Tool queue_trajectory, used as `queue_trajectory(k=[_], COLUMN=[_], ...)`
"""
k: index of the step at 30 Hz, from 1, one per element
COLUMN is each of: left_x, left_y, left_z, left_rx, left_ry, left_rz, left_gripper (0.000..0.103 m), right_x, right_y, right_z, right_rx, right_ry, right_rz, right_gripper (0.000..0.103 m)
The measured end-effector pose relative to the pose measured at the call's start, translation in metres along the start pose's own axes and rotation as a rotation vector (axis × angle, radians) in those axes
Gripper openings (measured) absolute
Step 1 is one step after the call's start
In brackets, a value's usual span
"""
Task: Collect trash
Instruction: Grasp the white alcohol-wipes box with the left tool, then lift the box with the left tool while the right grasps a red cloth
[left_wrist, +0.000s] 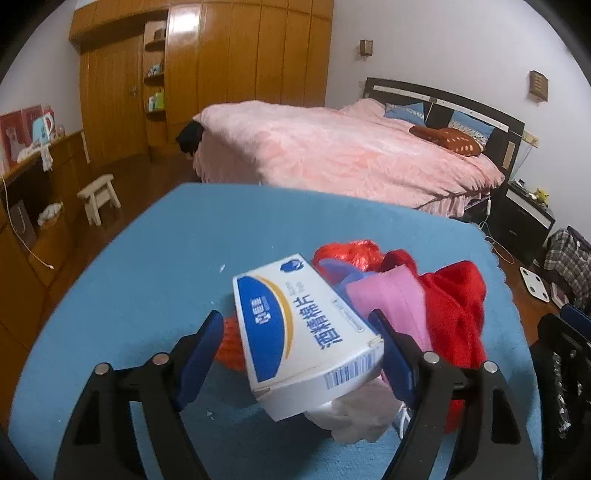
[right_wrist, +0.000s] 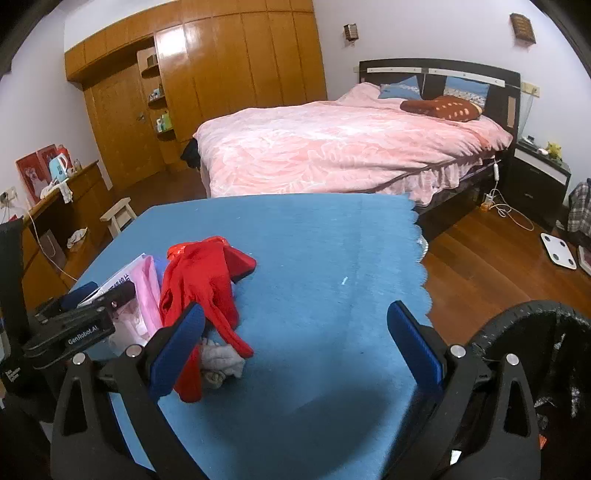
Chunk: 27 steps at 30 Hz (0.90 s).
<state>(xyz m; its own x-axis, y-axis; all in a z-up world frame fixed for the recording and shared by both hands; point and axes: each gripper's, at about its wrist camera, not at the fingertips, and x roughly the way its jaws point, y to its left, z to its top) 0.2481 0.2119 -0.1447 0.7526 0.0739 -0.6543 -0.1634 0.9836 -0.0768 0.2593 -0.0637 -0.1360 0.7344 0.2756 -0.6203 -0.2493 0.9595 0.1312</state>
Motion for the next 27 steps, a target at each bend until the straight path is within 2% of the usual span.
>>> queue_trajectory(k=[1,13,20,21,22,23,24,26,27], left_x=[0.002,-0.018,-0.013,-0.012,-0.010,-0.007,-0.006,-0.003,-0.002], left_y=[0.001,0.008,0.015,0.015,0.017,0.018,0.019,0.021,0.022], left_z=[0.000,-0.002,-0.010,-0.011,-0.010,-0.009,-0.009,-0.009,-0.009], left_rx=[-0.004,-0.009,-0.017,-0.018,-0.022,-0.034,-0.040,-0.046,-0.047], left_ry=[0.006,-0.054,-0.002,0.004,0.012,0.017,0.018,0.022,0.024], left_rz=[-0.008,-0.041,-0.053,-0.054,-0.055,-0.059,-0.060,-0.061,-0.061], left_gripper=[0.068,0.065,0.067,0.067,0.072,0.074,0.074,0.073,0.071], right_x=[0.002,0.011,0.020,0.023,0.025,0.026,0.029,0.035,0.038], right_y=[0.001,0.019,0.032,0.033,0.034,0.036,0.038,0.040,0.041], right_z=[0.000,0.008,0.010,0.010,0.010,0.010,0.009,0.009,0.008], right_rx=[-0.002,-0.027,-0.039,-0.042,-0.045,-0.047,-0.050,-0.052,-0.053], right_ry=[0.002,-0.002,0.006,0.009,0.013,0.018,0.028,0.048,0.055], right_rz=[0.001,0.046,0.076,0.079,0.082,0.086,0.096,0.109,0.114], right_gripper=[0.096,0.096,0.096,0.095,0.093,0.086,0.080,0.077,0.072])
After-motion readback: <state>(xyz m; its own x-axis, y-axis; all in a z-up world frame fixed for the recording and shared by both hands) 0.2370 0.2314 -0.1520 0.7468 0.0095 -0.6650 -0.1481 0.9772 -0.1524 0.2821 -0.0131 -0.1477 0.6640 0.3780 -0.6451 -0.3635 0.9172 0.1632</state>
